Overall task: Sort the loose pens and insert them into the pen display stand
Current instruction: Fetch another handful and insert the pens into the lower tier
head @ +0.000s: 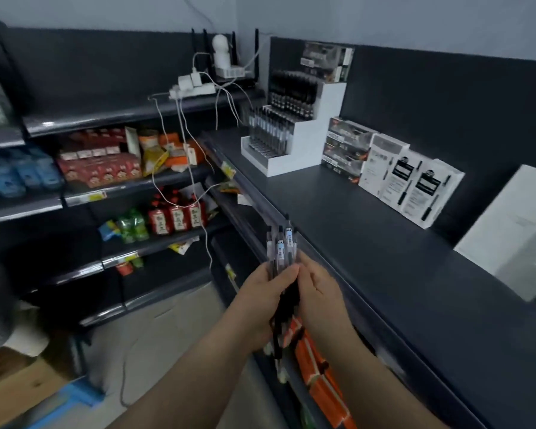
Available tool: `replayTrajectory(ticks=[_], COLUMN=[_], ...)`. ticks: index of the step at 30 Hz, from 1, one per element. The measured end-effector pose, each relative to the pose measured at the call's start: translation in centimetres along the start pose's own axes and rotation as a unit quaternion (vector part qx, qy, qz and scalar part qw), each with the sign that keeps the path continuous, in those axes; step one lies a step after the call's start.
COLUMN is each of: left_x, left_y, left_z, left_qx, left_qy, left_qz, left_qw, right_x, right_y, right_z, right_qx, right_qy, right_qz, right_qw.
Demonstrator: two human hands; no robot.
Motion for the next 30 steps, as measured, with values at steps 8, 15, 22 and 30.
replayTrajectory(ticks=[8, 15, 22, 30], left_x=[-7.0, -12.8, -20.1, -28.3], left_y=[8.4, 13.3, 19.5, 25.2], left_z=[6.6, 12.0, 18.5, 22.1], left_qx=[-0.082, -0.081, -0.037, -0.074], left_qy=[0.086, 0.092, 0.077, 0.059], left_qz=[-0.084, -0.079, -0.030, 0.010], left_qw=[0.989, 0.989, 0.996, 0.995], right_x=[-12.3, -20.7, -29.3, -35.9], right_y=[2.0, 4.3, 6.1, 7.6], right_z=[-5.6, -10.4, -15.3, -16.0], right_qx=[-0.073, -0.064, -0.085, -0.075], right_qy=[-0.027, -0.035, 0.046, 0.145], right_qz=[-0.061, -0.123, -0.134, -0.144], right_qw=[0.995, 0.990, 0.986, 0.976])
Point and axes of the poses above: each hand's wrist, its own x-axis away from the middle knuckle, its own z-axis out of the back of the hand, y = z × x, the point moved 7 cm from there along -x, towards the middle knuckle, and after that the axes turned 8 degrees about z, right-handed, at the moved point
